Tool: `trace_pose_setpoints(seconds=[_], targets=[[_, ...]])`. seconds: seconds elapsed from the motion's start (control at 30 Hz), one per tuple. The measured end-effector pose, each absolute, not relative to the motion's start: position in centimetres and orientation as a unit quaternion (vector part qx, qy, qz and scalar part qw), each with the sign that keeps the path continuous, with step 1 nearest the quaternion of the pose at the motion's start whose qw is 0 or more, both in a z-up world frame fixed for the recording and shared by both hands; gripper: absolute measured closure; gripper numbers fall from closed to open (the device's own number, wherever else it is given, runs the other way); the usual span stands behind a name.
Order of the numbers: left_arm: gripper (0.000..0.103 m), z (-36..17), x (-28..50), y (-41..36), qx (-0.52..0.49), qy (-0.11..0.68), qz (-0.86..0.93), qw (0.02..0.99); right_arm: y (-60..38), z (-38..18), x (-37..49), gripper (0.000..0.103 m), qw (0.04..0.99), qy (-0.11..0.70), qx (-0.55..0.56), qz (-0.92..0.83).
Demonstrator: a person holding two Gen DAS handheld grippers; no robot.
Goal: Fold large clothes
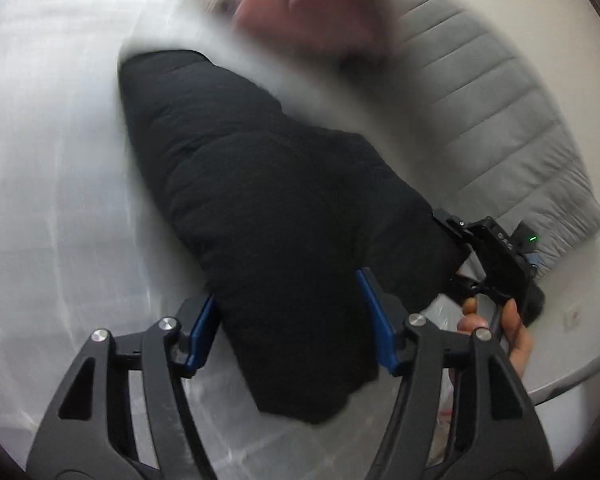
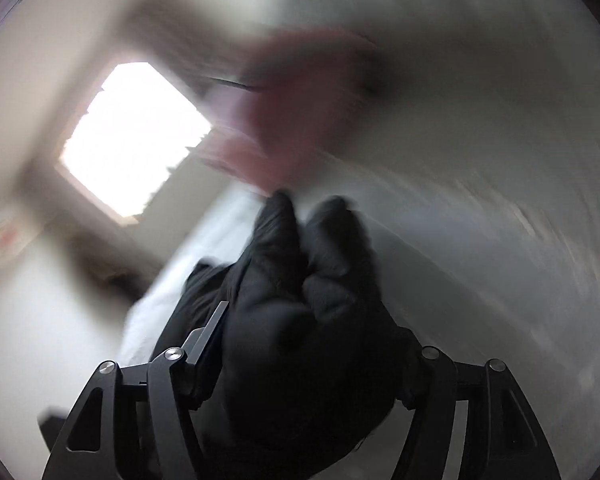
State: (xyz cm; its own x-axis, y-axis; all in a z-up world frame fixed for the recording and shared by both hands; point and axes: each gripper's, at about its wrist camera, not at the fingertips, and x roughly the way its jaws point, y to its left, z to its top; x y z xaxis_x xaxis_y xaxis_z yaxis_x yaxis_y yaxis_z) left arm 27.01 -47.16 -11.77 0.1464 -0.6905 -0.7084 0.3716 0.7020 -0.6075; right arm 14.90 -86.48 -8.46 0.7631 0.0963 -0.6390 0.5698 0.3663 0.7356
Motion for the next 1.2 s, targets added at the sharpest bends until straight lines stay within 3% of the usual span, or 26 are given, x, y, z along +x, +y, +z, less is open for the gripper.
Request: trace_pose_setpoints(seconds=[0.03,0.13,0.33,0.47,0.7,0.87,1.2], targets=[[0.034,-13.1,26.8,-46.0,-0.174,0.545,-0.361,0.736,-87.9,-12.4,12.2,0.034,0.725,0.288,0.600,-0.181],[0.034,-12.5,25.5,-42.7,-0.185,0.504,-0.380,0.753,-87.8,-13.2,7.1,0.034,0.745,0.228,0.579,-0.241],[0.034,-7.5,22.6,-37.6,-0.117,0.455,-0.335,0.817,-80.3,-6.5,3.5,0.034,0.813,0.227,0.478,-0.242],[0.034,-4.3,19.4,-35.2,-0.040,0.430,-0.278,0.858,-70.1,0.7,2.6,0.031,0.863,0.258,0.390,-0.190],[0.020,1.7,11.3,-29.7,0.062,0.354,-0.227,0.905,-56.4,7.6,-1.1,0.020,0.894,0.264,0.318,-0.173],[0.005,3.8,7.4,-26.2,0.078,0.308,-0.226,0.921,-51.1,8.7,-4.2,0.019,0.895,0.255,0.318,-0.182],[0.004,2.5,5.1,-25.0,0.049,0.288,-0.253,0.922,-45.5,8.5,-5.8,0.017,0.917,0.244,0.247,-0.199]])
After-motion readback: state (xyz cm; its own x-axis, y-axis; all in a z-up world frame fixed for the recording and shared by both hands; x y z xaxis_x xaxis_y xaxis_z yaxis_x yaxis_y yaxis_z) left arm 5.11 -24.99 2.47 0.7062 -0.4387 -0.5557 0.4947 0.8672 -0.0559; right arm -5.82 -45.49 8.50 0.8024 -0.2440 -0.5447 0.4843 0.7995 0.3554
